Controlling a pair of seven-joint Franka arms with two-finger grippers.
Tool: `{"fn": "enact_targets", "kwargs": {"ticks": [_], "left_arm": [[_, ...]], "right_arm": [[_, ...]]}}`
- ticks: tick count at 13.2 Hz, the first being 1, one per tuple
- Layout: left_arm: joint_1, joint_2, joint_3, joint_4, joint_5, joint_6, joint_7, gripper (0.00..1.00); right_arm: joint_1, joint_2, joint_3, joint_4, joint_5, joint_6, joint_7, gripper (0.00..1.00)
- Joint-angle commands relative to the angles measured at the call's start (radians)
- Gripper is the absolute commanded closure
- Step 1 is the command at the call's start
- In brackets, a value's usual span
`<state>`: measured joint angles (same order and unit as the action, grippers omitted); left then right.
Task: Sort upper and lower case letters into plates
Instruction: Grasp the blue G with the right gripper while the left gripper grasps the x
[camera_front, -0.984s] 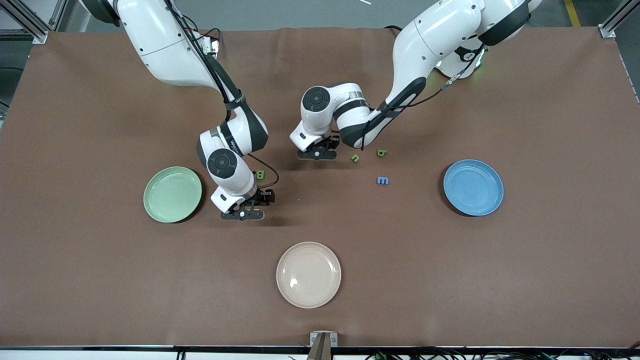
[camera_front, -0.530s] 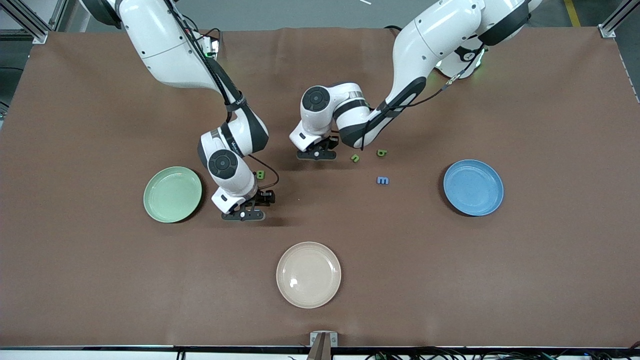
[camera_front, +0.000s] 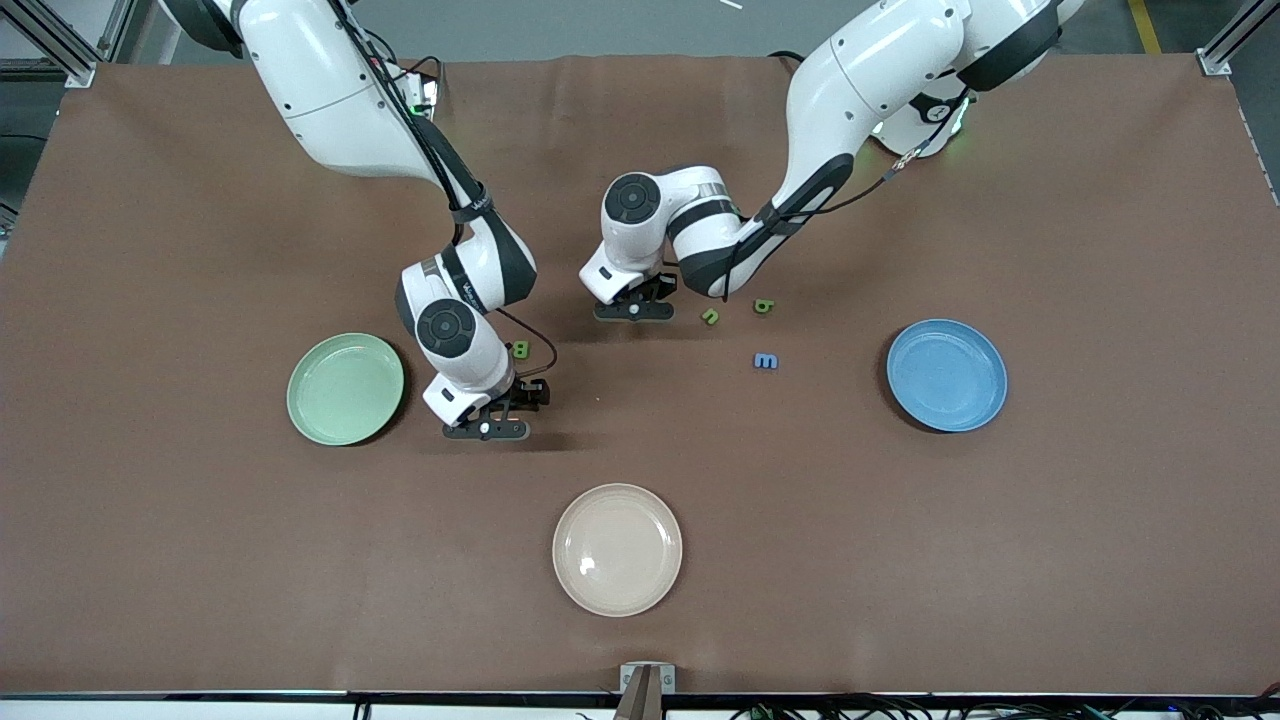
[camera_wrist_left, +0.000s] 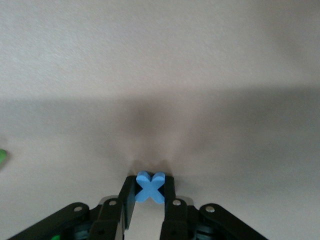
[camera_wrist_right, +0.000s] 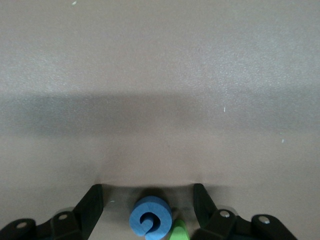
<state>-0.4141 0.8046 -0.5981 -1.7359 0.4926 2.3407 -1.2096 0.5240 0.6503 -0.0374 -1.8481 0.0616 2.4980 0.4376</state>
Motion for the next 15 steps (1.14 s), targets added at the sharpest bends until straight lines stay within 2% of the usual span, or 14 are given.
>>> {"fn": "enact_targets", "kwargs": {"ticks": [1, 4, 7, 10, 11, 13, 15], "left_arm": [[0.053, -0.041, -0.014, 0.025, 0.008, -0.107, -0.001, 0.91], [0.209, -0.086, -0.133, 0.042, 0.009, -0.219, 0.048, 0.94], [0.467, -0.145, -0.306, -0.002, 0.009, -0.305, 0.177, 0.94], [0.774, -0.194, -0.503, -0.140, 0.024, -0.311, 0.277, 0.94], [0.861, -0.218, -0.550, -0.193, 0.027, -0.311, 0.315, 0.94], [1.025, -0.251, -0.635, -0.296, 0.067, -0.310, 0.389, 0.93], [1.162, -0.240, -0.710, -0.371, 0.150, -0.305, 0.407, 0.93]], "right_arm": [[0.011, -0.038, -0.002, -0.059, -0.003, -0.036, 0.010, 0.21], [0.011, -0.049, -0.002, -0.060, -0.005, -0.050, 0.009, 0.25], [0.011, -0.047, -0.002, -0.060, -0.005, -0.047, 0.006, 0.42], [0.011, -0.044, -0.002, -0.059, -0.005, -0.038, 0.006, 0.66], [0.010, -0.043, -0.002, -0.057, -0.005, -0.037, 0.006, 0.72], [0.007, -0.040, -0.002, -0.057, -0.005, -0.037, -0.002, 0.76], [0.004, -0.043, -0.002, -0.053, -0.005, -0.045, -0.003, 0.97]]}}
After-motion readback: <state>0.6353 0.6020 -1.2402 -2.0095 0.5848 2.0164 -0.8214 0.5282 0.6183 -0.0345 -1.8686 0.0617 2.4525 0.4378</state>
